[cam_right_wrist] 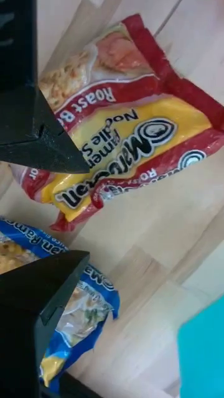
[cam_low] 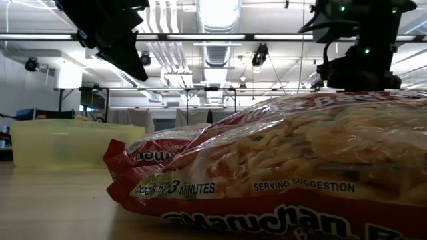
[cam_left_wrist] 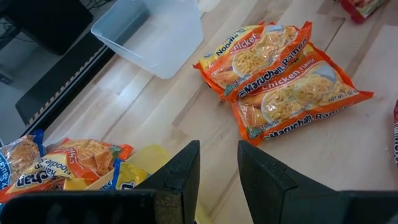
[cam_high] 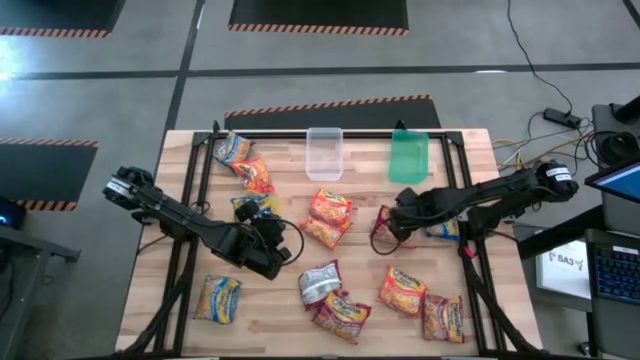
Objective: Sort Maruchan noodles
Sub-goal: Put the red noodle pack into the green bin
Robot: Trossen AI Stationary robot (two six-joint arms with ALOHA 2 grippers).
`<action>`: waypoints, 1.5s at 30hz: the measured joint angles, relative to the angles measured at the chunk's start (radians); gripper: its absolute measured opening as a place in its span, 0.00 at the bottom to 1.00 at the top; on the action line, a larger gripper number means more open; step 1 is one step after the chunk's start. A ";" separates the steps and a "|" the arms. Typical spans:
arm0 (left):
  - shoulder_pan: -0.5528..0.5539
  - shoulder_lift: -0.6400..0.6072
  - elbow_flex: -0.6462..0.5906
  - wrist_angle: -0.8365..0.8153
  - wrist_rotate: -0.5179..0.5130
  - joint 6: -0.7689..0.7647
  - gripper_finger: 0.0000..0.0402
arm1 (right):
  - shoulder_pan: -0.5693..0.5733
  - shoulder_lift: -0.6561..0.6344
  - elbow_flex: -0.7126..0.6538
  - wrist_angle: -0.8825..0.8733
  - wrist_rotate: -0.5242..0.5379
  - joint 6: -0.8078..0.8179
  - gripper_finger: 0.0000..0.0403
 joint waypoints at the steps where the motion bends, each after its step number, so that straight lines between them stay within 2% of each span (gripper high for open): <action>1: 0.000 0.000 0.000 0.000 0.000 0.000 0.23 | -0.007 0.002 0.000 0.010 -0.002 -0.013 0.51; 10: 0.000 0.000 0.000 0.001 0.000 0.000 0.23 | -0.106 0.005 -0.004 0.073 -0.036 -0.161 0.51; 13: 0.000 0.000 0.000 0.001 0.000 0.000 0.23 | -0.141 0.017 -0.013 0.134 -0.102 -0.209 0.51; 16: 0.000 0.000 0.000 0.000 0.000 0.000 0.23 | -0.163 0.052 -0.016 0.193 -0.162 -0.266 0.51; 30: 0.000 0.000 0.000 -0.003 0.000 0.000 0.23 | -0.220 0.242 -0.013 0.302 -0.239 -0.464 0.50; 34: 0.000 0.000 0.000 -0.003 0.000 0.000 0.23 | -0.220 0.256 -0.012 0.318 -0.244 -0.487 0.41; 42: 0.000 0.000 0.000 -0.002 0.000 0.000 0.23 | -0.219 0.207 -0.015 0.308 -0.239 -0.494 0.11; 45: 0.000 0.000 0.000 -0.002 0.000 0.000 0.23 | -0.219 0.179 -0.015 0.307 -0.241 -0.493 0.04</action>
